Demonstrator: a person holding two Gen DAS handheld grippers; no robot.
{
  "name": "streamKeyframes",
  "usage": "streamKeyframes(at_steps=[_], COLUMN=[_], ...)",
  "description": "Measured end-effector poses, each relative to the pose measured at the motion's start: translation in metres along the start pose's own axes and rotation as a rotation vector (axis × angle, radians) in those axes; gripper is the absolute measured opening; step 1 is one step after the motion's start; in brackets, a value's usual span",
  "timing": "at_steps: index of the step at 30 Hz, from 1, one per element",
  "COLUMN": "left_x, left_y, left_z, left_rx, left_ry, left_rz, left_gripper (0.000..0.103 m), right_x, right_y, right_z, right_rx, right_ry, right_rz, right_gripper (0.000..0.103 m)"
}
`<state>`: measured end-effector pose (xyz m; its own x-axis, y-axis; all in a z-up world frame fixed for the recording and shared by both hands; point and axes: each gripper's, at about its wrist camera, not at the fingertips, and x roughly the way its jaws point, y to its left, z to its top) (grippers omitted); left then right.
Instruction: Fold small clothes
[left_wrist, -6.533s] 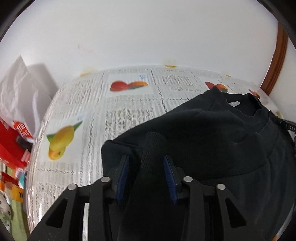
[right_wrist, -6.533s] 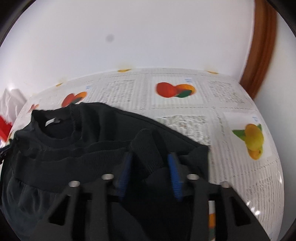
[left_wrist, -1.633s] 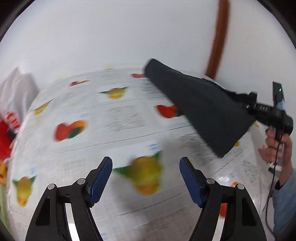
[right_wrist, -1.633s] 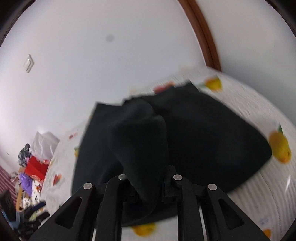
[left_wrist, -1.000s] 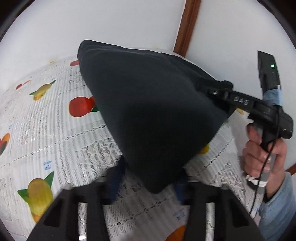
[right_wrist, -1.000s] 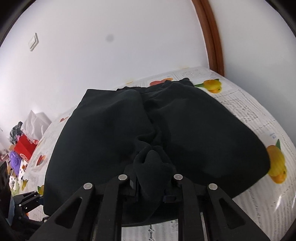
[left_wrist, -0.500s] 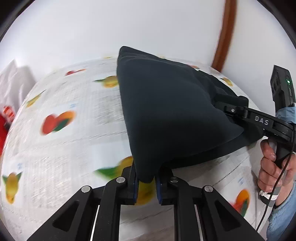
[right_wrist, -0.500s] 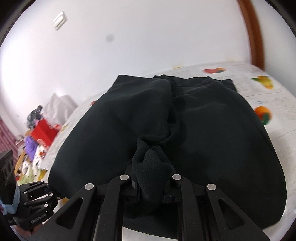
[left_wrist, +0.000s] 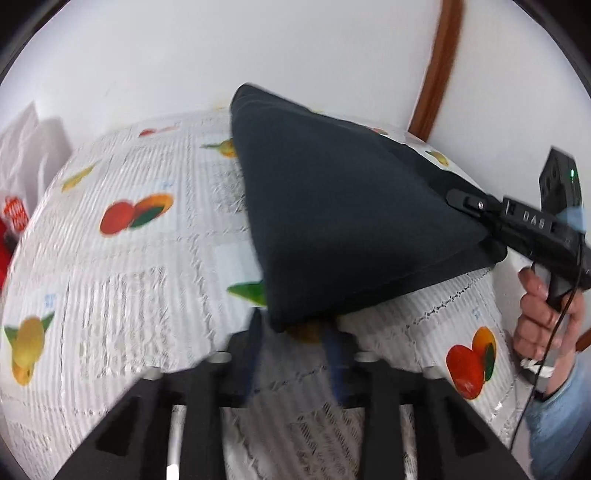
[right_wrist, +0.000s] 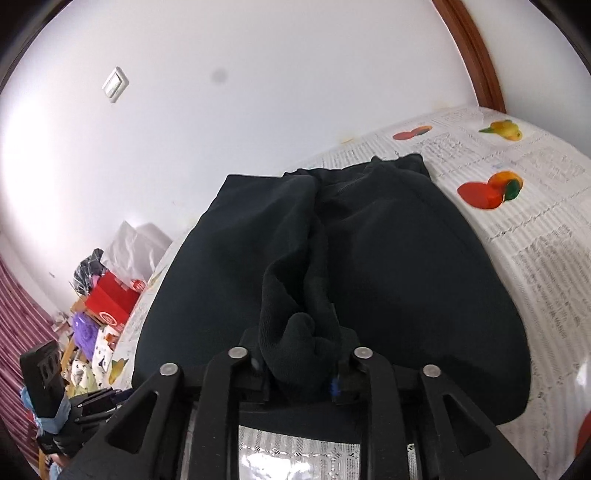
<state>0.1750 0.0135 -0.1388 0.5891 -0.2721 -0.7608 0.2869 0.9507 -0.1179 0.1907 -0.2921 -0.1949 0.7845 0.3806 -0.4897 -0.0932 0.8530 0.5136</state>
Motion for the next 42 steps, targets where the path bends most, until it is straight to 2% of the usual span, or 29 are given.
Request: streamKeyframes(at_steps=[2,4,7,10,11,12,14,15,18,21,22,24,27,32,36,38,40,42], left_x=[-0.002,0.011,0.027,0.043,0.046,0.046,0.048,0.049,0.049,0.049,0.049,0.046,0.042,0.057,0.065,0.066,0.065,0.066], left_y=[-0.009,-0.017,-0.021,-0.024,-0.022,-0.022,-0.021,-0.02,-0.02,-0.018,-0.018,-0.017,-0.023,-0.049,-0.048,-0.048,-0.049,-0.049], left_z=[0.003,0.019,0.031,0.036,0.037,0.037,0.039,0.039,0.039,0.04,0.041,0.04,0.042,0.053,0.054,0.055,0.055,0.053], left_rx=[0.016,0.018,0.037,0.019,0.013,0.012,0.009,0.007,0.014,0.015,0.019,0.019,0.012,0.057,0.033,0.03,0.028,0.019], left_ry=[-0.023,-0.021,-0.01,0.031,0.03,0.026,0.033,0.032,0.029,0.029,0.028,0.025,0.015,0.043,0.057,0.058,0.057,0.05], left_rz=[-0.011,-0.006,0.041,0.056,0.054,0.054,0.054,0.059,0.069,0.065,0.062,0.048,-0.018,0.043,0.073,0.083,0.096,0.103], left_gripper=[0.045,0.055,0.057,0.058,0.059,0.059,0.06,0.061,0.061,0.061,0.062,0.062,0.062,0.062,0.064,0.064,0.064,0.064], right_x=[0.005,0.011,0.021,0.034,0.039,0.044,0.046,0.04,0.004,-0.025,-0.027,-0.02,-0.008,0.0,-0.001,-0.013,-0.031,-0.045], right_y=[0.0,-0.001,0.001,0.006,0.007,0.008,0.008,0.007,-0.006,-0.028,-0.034,-0.046,-0.045,-0.024,-0.019,-0.024,-0.037,-0.054], right_z=[0.003,0.006,0.012,0.02,0.022,0.025,0.03,0.033,0.042,0.042,0.042,0.039,0.032,0.038,0.049,0.058,0.062,0.057], right_rx=[-0.002,0.006,0.026,0.033,0.031,0.025,0.003,-0.011,-0.005,0.043,0.05,0.049,0.011,-0.042,-0.079,-0.107,-0.068,-0.016], right_ry=[0.003,0.014,0.016,0.038,0.05,0.069,0.086,0.065,-0.06,-0.162,-0.156,-0.091,-0.047,-0.041,-0.027,-0.067,-0.12,-0.163], right_rz=[-0.026,-0.04,-0.06,-0.076,-0.073,-0.055,-0.03,-0.018,0.019,-0.046,-0.062,-0.09,-0.136,-0.218,-0.207,-0.17,-0.136,-0.145], right_gripper=[0.042,0.043,0.044,0.043,0.038,0.021,0.012,0.009,0.007,0.007,0.007,0.007,0.007,0.008,0.007,0.007,0.006,0.006])
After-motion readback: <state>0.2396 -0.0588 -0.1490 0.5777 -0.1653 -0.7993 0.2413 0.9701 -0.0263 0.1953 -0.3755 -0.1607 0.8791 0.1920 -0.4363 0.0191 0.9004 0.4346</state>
